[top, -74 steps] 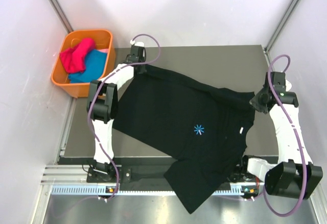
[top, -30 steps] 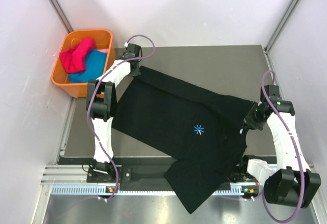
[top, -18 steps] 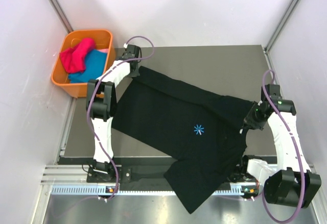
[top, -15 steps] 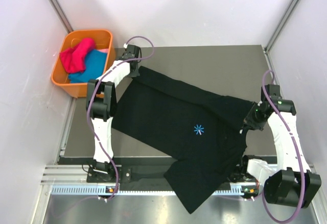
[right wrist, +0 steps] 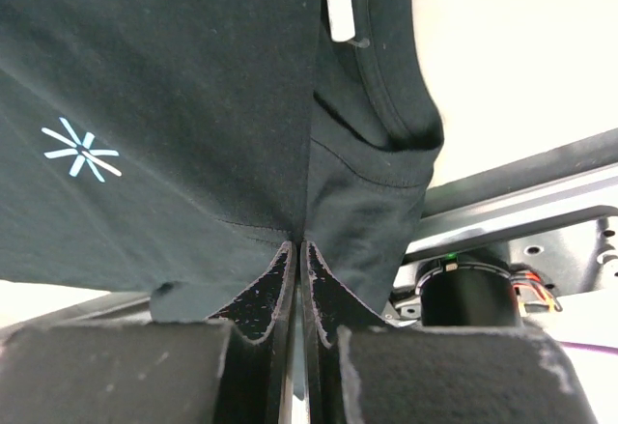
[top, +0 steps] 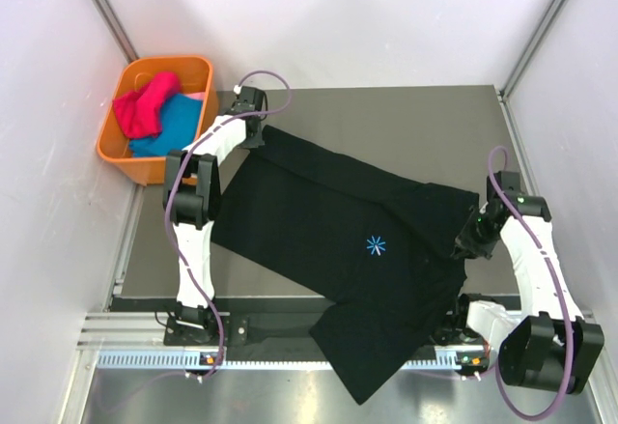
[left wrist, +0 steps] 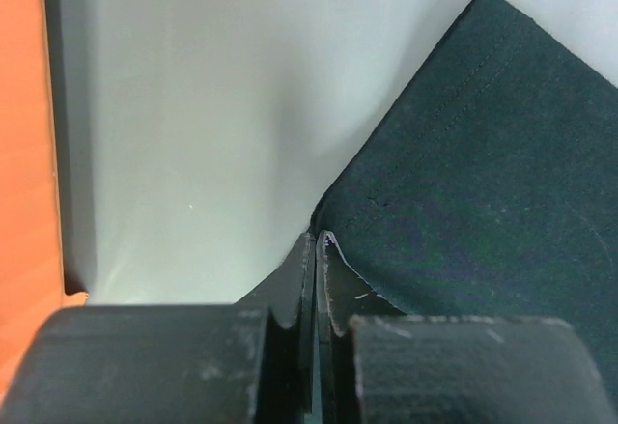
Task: Fold and stack the t-shirts
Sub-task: Fold the tshirt
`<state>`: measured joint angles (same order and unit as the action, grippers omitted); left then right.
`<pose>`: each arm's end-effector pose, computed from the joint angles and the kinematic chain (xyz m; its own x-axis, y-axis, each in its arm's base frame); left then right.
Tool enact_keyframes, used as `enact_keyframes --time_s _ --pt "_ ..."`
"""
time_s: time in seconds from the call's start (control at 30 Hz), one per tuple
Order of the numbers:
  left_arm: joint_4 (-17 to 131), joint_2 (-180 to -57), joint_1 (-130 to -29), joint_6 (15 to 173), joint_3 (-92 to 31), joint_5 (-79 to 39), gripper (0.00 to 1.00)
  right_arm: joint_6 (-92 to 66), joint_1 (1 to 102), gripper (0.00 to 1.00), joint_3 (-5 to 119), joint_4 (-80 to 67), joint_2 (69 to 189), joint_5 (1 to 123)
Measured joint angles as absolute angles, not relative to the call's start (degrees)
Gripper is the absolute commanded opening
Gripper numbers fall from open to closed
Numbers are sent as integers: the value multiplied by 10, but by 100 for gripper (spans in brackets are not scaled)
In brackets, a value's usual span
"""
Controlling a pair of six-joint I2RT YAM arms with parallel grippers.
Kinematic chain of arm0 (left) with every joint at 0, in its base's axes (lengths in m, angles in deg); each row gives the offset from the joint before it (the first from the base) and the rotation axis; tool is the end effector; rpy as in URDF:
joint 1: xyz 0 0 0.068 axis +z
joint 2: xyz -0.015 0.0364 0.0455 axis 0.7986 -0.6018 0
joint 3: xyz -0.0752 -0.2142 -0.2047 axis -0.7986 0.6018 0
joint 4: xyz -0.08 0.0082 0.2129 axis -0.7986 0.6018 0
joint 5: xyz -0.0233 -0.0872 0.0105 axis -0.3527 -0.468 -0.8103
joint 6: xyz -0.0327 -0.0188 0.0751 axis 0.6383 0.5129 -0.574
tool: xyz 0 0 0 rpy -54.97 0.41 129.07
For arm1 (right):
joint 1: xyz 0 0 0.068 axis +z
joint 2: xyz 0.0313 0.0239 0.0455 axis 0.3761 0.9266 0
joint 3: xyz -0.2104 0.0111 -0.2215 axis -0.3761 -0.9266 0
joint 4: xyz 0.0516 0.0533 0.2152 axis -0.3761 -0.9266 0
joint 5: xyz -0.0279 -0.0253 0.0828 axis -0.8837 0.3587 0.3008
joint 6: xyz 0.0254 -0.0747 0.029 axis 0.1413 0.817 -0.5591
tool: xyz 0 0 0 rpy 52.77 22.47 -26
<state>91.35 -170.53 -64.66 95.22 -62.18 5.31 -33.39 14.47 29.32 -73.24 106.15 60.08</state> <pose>0.4906 -0.0794 0.2044 -0.7944 -0.0557 -0.6048 -0.1502 0.9829 0.1067 0.1102 -0.0071 0.2445 -0.8106 0.5674 -0.1448 0.5403 0.8201 0.1888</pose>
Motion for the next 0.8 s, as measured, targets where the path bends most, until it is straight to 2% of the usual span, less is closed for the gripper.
enact_keyframes --time_s 0.8 --pt "922 -1715 -645 958 -619 48 0 -327 145 0 240 -717 1081 634"
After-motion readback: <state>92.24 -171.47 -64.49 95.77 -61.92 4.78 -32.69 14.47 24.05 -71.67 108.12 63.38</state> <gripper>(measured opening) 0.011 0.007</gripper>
